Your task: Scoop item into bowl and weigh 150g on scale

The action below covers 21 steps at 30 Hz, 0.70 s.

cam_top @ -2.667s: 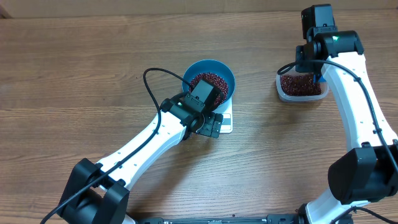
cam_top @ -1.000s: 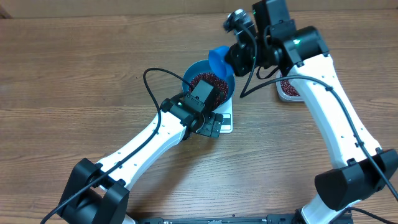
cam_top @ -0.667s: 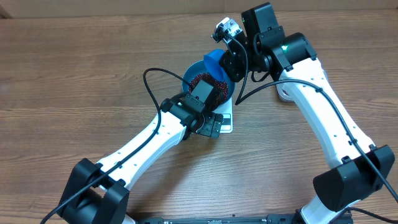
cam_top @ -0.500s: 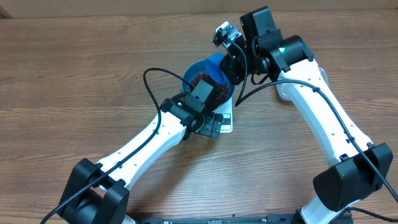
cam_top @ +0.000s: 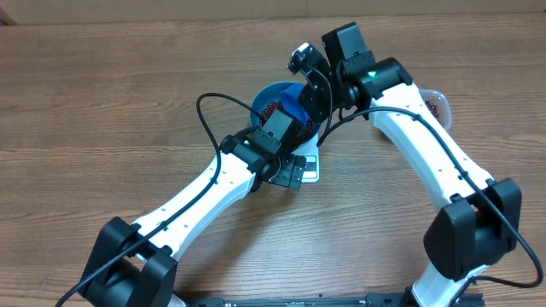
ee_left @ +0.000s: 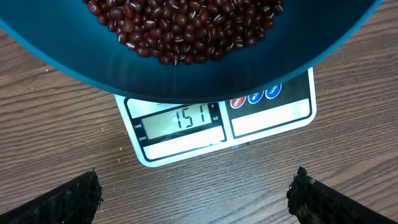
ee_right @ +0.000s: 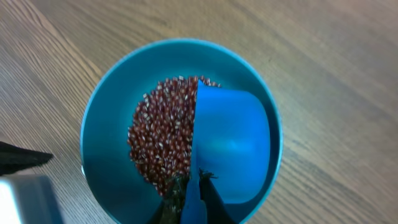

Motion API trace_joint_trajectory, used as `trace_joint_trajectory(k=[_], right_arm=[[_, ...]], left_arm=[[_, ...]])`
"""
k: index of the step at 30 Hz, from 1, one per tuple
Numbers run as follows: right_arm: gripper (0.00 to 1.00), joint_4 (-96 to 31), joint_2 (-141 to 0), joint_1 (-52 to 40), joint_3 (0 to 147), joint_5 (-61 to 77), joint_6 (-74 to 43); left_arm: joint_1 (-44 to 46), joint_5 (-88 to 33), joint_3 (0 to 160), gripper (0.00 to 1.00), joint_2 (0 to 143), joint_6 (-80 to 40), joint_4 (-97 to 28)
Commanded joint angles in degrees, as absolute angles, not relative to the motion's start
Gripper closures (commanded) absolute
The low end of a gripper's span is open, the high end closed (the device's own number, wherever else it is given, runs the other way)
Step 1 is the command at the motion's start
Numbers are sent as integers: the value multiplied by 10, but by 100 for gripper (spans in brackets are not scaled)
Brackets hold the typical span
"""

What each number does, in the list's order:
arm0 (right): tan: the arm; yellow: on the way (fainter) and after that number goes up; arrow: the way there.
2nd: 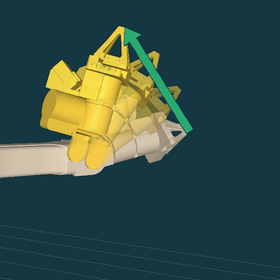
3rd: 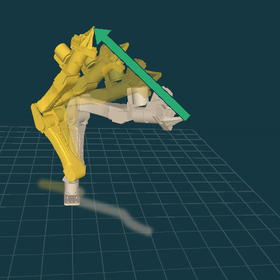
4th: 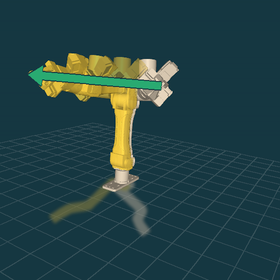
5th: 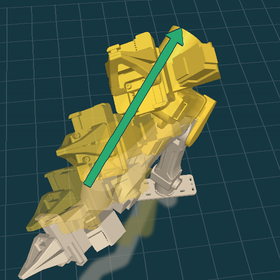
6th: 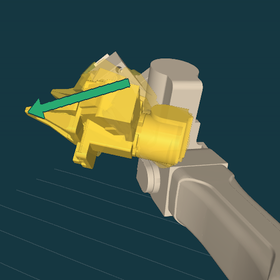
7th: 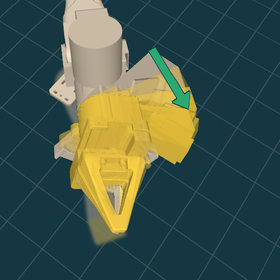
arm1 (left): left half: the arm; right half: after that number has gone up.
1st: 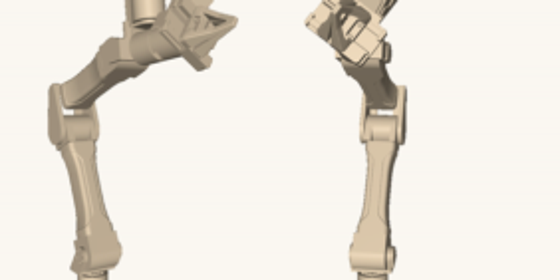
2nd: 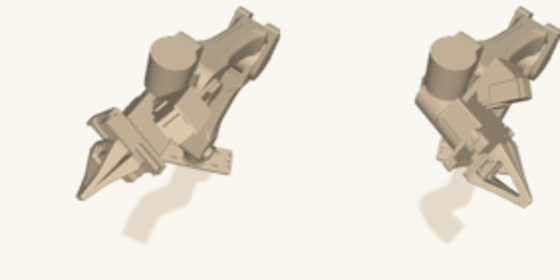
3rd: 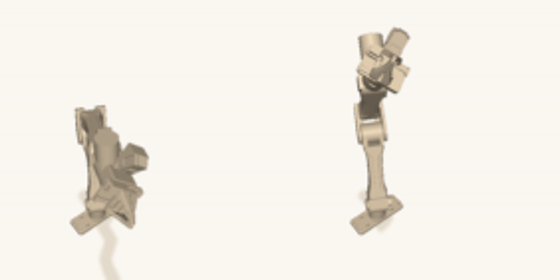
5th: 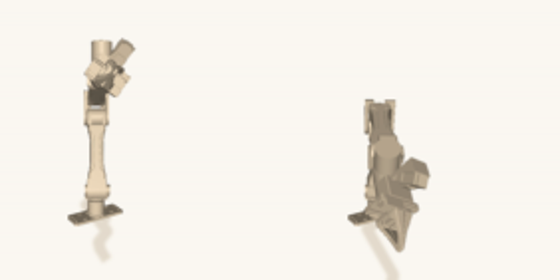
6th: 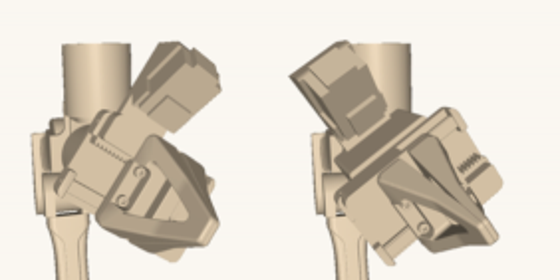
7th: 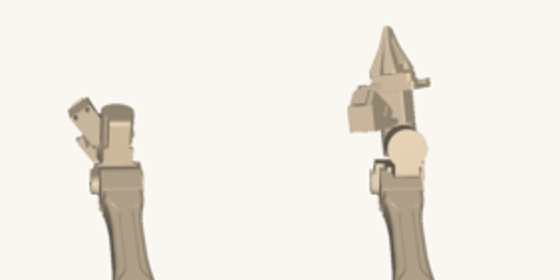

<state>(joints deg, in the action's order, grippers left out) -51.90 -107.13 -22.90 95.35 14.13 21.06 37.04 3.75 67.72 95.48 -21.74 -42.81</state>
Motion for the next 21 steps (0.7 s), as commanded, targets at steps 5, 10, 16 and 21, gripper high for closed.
trace_joint_trajectory(k=[5,10,16,21], right_arm=[[96,-515,-1075,-229,948,196,209],[96,-512,-1075,-229,948,198,129],[96,-506,-1074,-227,950,212,67],[96,-503,-1074,-224,956,270,60]], left_arm=[[368,46,674,0,957,-219,-428],[368,47,674,0,957,-219,-428],[368,46,674,0,957,-219,-428],[368,47,674,1,957,-219,-428]])
